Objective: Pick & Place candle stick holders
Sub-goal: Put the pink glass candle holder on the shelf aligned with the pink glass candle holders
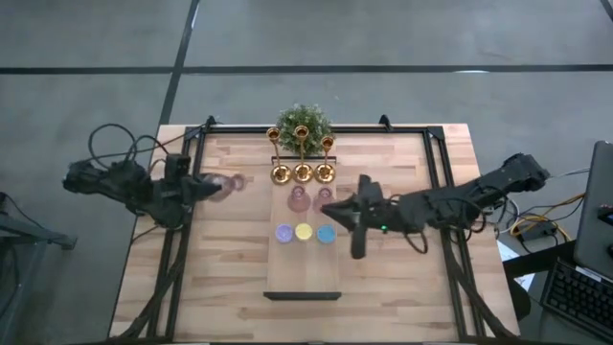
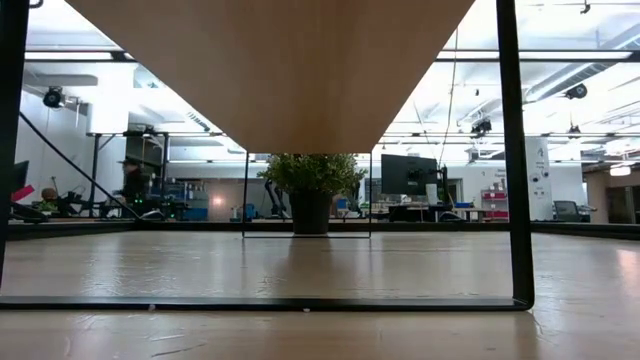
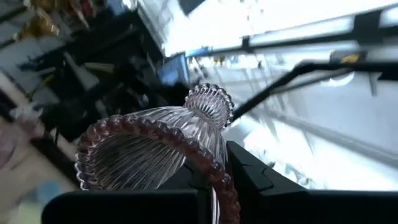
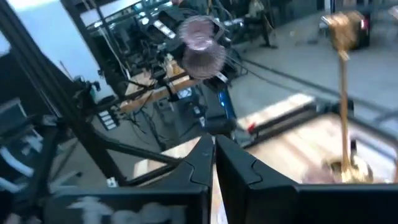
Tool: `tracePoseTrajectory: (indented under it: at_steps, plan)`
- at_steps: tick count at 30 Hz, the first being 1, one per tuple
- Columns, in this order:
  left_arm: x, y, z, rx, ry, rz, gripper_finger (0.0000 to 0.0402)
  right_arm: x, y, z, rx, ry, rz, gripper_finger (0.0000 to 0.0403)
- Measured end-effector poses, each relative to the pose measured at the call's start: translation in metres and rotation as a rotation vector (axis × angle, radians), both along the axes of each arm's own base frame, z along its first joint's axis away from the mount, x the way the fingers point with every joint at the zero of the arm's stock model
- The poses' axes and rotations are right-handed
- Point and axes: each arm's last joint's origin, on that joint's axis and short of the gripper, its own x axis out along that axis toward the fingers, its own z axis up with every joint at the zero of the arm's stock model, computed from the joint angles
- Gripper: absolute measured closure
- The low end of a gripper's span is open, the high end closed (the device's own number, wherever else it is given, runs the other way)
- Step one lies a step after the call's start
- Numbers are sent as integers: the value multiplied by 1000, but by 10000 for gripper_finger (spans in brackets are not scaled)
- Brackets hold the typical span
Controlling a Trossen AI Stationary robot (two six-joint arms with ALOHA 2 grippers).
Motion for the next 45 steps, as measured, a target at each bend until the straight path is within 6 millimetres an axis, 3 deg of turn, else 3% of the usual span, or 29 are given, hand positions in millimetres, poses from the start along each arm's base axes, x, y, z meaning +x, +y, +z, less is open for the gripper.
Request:
tracePoseTrajectory:
  at_steps: [10,15,21,30,38,45]
  plan:
    - [24,-6,16,-45,-188,69,372,74,-14,26,-149,-20,-81,284]
    - [36,-9,16,-47,-235,83,371,101,-19,34,-183,-48,-70,228]
    - [40,-13,25,-54,-365,76,371,126,-19,38,-218,-61,-91,192]
    - [45,-15,23,-30,-364,66,371,144,-14,61,-316,-149,-90,188]
    - [48,-17,23,-15,-377,63,371,165,-15,65,-324,-197,-107,190]
    - [43,-16,29,15,-459,74,371,167,-15,70,-329,-225,-84,235]
